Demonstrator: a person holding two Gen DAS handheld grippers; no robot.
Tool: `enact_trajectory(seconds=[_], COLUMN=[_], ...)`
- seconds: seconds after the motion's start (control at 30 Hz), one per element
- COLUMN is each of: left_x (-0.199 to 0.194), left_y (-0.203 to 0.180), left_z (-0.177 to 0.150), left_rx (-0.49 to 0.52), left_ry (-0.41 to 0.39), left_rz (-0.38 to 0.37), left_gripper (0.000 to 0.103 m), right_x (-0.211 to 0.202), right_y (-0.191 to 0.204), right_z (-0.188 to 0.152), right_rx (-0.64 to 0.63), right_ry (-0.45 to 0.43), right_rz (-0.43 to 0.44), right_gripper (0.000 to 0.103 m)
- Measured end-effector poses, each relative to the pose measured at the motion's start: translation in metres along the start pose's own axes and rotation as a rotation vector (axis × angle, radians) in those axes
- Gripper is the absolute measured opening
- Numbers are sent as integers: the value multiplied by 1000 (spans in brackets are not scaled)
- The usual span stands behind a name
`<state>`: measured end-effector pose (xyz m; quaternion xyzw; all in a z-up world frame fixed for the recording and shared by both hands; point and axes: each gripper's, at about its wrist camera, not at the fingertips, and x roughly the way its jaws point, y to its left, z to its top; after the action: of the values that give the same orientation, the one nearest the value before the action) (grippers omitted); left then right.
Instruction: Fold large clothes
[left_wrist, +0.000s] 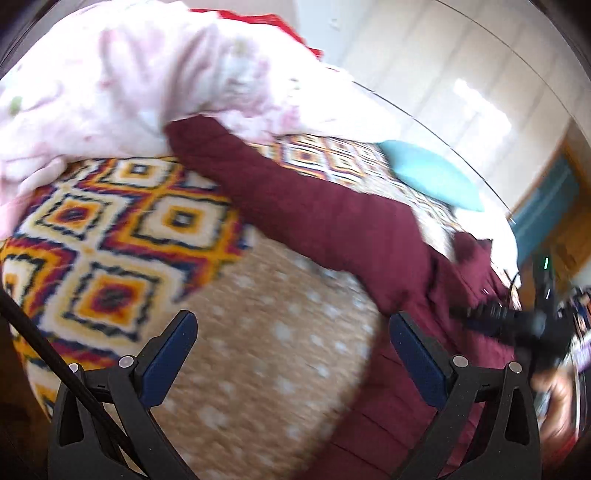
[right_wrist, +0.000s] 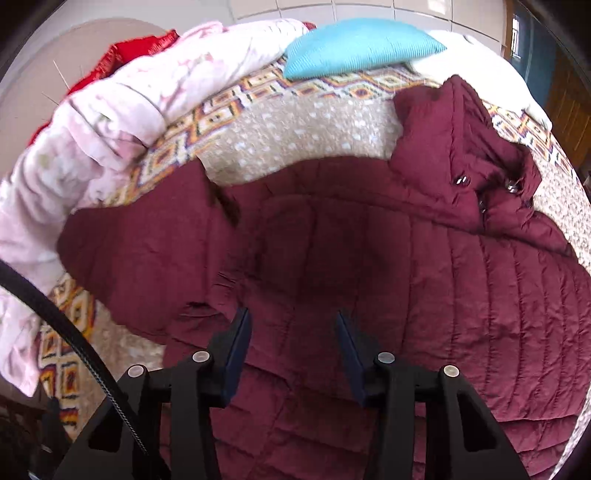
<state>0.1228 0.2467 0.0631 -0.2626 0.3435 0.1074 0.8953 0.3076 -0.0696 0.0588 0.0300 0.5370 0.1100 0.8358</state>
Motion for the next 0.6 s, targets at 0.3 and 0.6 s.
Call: enact_trajectory(seconds=[0.3,0.6], left_x=[13,-8], left_y=[23,107], left_z=[12,43], left_rx=[-29,-211], left_ry=[16,-120], left_rz=[40,317], left_gripper=[103,103], right_x=[12,-24], right_y=[14,139], right_z=[-6,-11], right_rx=[-40,-287], right_ry=[8,-51], right_rz=[-106,90], right_gripper=[51,67])
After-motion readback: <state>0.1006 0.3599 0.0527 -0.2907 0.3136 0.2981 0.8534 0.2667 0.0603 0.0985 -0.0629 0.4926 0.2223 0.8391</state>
